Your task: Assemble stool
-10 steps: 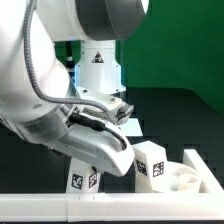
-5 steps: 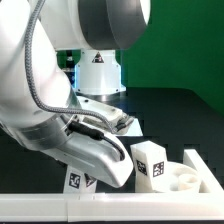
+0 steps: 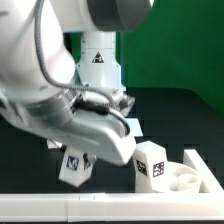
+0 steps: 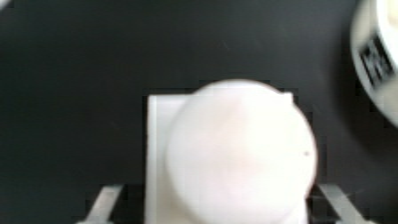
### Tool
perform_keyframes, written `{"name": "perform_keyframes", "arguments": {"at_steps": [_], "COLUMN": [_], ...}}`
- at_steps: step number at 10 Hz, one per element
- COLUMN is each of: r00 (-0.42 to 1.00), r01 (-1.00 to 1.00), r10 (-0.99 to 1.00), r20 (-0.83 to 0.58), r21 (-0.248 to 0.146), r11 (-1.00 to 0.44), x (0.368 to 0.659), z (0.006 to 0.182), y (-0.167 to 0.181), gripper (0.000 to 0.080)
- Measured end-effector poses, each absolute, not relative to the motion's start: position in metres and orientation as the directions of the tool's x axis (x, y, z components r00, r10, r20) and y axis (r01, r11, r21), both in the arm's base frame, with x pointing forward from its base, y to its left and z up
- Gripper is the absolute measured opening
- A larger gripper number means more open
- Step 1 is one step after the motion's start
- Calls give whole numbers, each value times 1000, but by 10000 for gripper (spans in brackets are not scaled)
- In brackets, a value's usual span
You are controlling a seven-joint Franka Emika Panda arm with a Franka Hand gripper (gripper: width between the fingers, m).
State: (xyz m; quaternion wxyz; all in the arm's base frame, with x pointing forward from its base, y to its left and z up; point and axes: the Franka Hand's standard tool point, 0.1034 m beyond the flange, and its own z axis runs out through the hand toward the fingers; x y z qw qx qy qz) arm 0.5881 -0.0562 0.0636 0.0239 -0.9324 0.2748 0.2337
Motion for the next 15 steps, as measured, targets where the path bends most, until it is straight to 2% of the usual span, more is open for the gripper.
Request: {"name": "perform_keyframes", "arguments": {"at_steps": [1, 2, 3, 5, 7, 8, 10, 11, 13, 15], "r00": [815, 849, 851, 876, 866, 858, 803, 769, 762, 775], "r01": [-491, -489, -488, -482, -460, -448, -452, -476, -480, -475], "r10": [-495, -496, -495, -483, -454, -440, -437, -456, -446, -440], "r20": [-300, -185, -173, 2, 209, 264, 406, 448, 469, 453], "r21": [96, 86, 87, 32, -22, -31, -64, -75, -52, -42], "r11": [-866, -868, -869, -875, -888, -893, -890, -876, -876, -879], "x": [583, 576, 570, 587, 567, 554, 541, 536, 528, 528], "z": [74, 79, 75, 71, 48, 37, 27, 27, 19, 19], "y": [-50, -42, -42, -32, -12, -4, 6, 7, 9, 8], "gripper": [333, 333, 334, 334, 334, 334, 334, 334, 334, 334]}}
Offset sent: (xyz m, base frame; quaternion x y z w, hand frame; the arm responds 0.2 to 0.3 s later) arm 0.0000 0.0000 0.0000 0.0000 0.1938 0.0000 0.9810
